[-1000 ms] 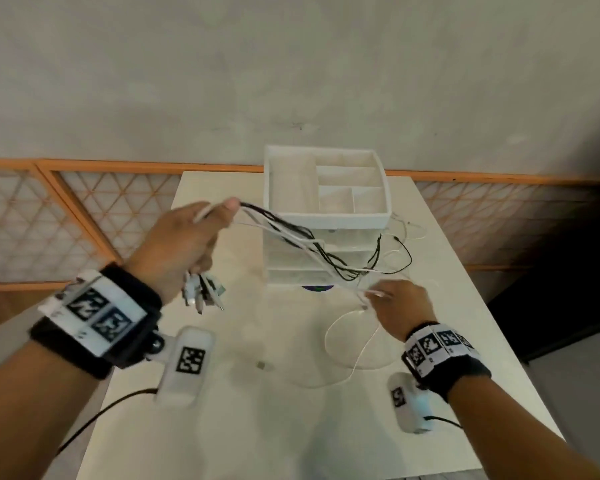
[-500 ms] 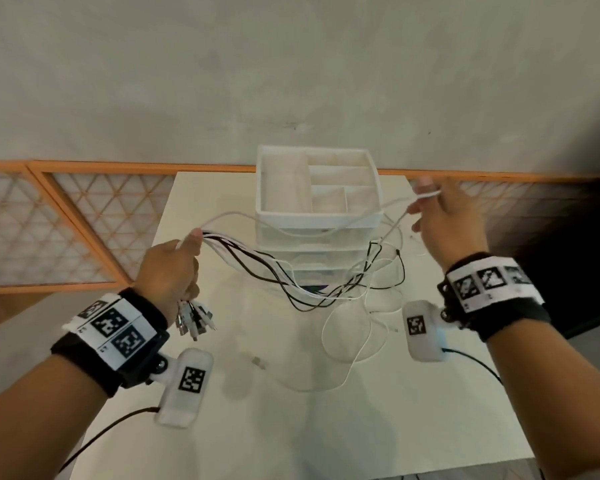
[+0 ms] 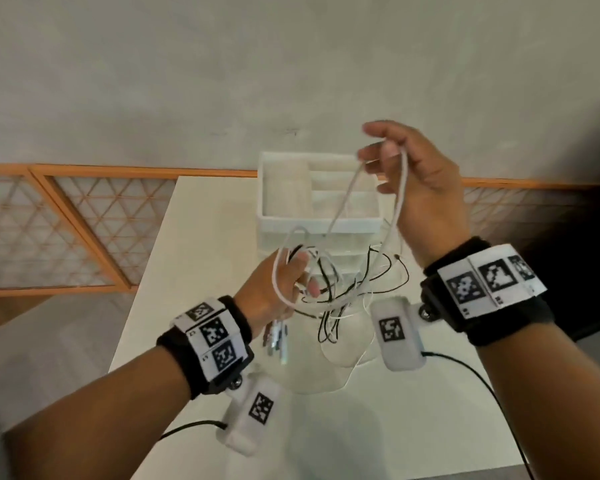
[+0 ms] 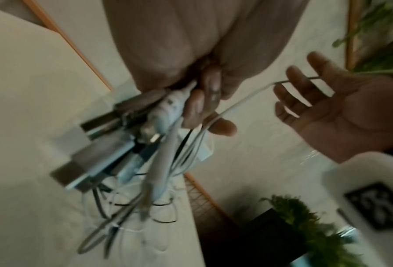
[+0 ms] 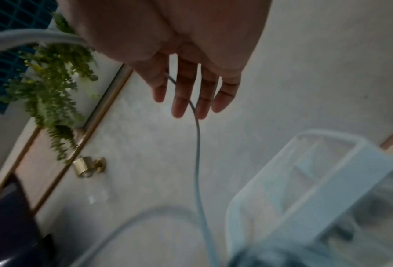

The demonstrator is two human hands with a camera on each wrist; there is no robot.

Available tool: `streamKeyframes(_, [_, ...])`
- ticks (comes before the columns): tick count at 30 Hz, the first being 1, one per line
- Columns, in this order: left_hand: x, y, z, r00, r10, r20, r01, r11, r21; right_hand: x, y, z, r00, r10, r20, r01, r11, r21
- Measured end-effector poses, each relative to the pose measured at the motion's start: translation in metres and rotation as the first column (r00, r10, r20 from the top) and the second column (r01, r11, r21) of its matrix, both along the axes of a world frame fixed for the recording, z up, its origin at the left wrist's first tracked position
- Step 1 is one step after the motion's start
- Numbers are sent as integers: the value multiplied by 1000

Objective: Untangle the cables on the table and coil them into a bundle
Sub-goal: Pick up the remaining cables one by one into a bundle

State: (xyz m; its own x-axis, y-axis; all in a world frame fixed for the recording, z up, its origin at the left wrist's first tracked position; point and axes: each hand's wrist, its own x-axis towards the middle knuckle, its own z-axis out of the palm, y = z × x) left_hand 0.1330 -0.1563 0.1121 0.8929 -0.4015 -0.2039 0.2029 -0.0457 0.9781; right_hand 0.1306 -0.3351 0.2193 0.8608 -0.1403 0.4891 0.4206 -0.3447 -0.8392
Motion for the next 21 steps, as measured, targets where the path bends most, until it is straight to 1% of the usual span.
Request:
streamKeyframes(2, [-1,14,-16,999,49,-21,-45,986,163,12,-24,-5,988,-154,16,154,988,34])
streamKeyframes(3, [-1,22,-23,996,87,-23,-79,968,238,19,-36,-9,970,-243,4,243,970,24])
streamKeyframes(6, [0,46,-44,991,130,-17,-113,908,404,32,-61,-23,875,-480,-63,473,875,-106])
streamKeyframes(8, [1,61,-52,986,161,-49,-120,876,468,37,-67,-28,828,-555,-75,540,827,-155])
streamKeyframes(11, [0,76,-56,975,204,-83,-137,858,495,50,-65,-25,828,-557,-63,531,816,-229])
streamKeyframes(15, [1,80,-47,957,268,-113,-193,876,442,75,-65,-8,854,-515,-74,472,827,-305])
streamKeyframes(18, [4,81,-35,939,328,-107,-267,888,375,89,-68,5,889,-450,-90,403,860,-314])
streamKeyframes(21, [7,83,-23,926,368,-91,-331,902,276,97,-80,-1,912,-373,-173,319,907,-274])
